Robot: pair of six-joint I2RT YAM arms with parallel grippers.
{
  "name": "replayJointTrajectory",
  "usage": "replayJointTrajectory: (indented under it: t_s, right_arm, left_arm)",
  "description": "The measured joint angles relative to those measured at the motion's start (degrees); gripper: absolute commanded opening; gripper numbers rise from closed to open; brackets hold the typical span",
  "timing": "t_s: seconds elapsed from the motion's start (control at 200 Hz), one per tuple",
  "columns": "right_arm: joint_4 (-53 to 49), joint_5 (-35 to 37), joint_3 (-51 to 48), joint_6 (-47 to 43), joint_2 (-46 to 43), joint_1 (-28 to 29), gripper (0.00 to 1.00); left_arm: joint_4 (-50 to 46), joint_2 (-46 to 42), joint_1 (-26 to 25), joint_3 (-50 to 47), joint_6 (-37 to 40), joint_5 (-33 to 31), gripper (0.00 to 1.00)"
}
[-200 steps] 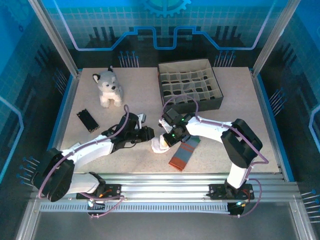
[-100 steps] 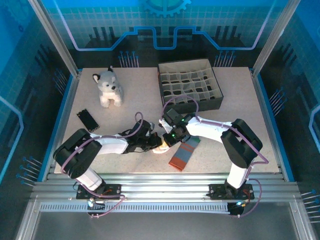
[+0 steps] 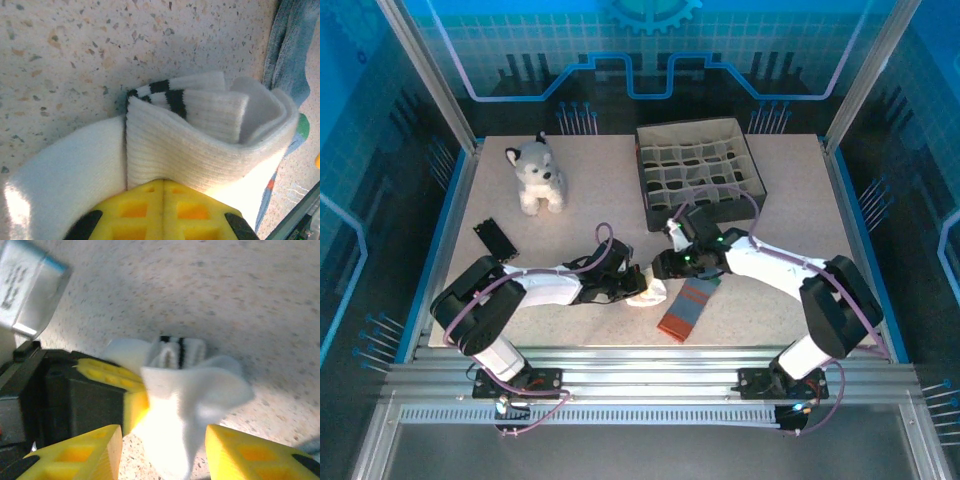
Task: Roll the socks
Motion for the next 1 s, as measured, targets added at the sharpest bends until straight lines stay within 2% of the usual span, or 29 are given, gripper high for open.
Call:
replayJointTrajectory:
  t_s: [0.215,0.425,0.53,0.65,0.8,0.855,1.001]
  right_arm:
    - [7.32,-2.99,-9.57,12.79,-0.96,-3.30,0.49]
    - [13.29,-4.48,-10.47,19.19,2.34,-3.28,0.51]
    - [14.97,-4.68,-10.47,20.41,4.46,-3.23,0.48]
    - [16.87,-5.14,-10.19,21.53,5.88,-3.15,0.40]
    - [18.64,-4.76,-9.46,22.51,8.00,-2.10,0.08]
    - [18.64,-4.13,-9.20,21.81,8.02,-1.75,0.00]
    - [13.92,2.05,-6.67,19.06,7.17,1.05,0.00]
  left_arm:
    - [-0.17,1.27,-0.15,1.31,0.20,0.04,0.01]
    - [-0.46,1.97,-0.46,2.23,1.11,0.02,0.00]
    - [-0.46,2.14,-0.50,2.43,1.14,0.04,0.00]
    - [-0.37,2.43,-0.63,2.56,1.31,0.04,0.00]
    - [-0.44,2.64,-0.70,2.86,1.31,0.09,0.00]
    - [-0.44,2.64,-0.72,2.86,1.31,0.09,0.00]
    - [-0.48,2.64,-0.72,2.86,1.31,0.07,0.00]
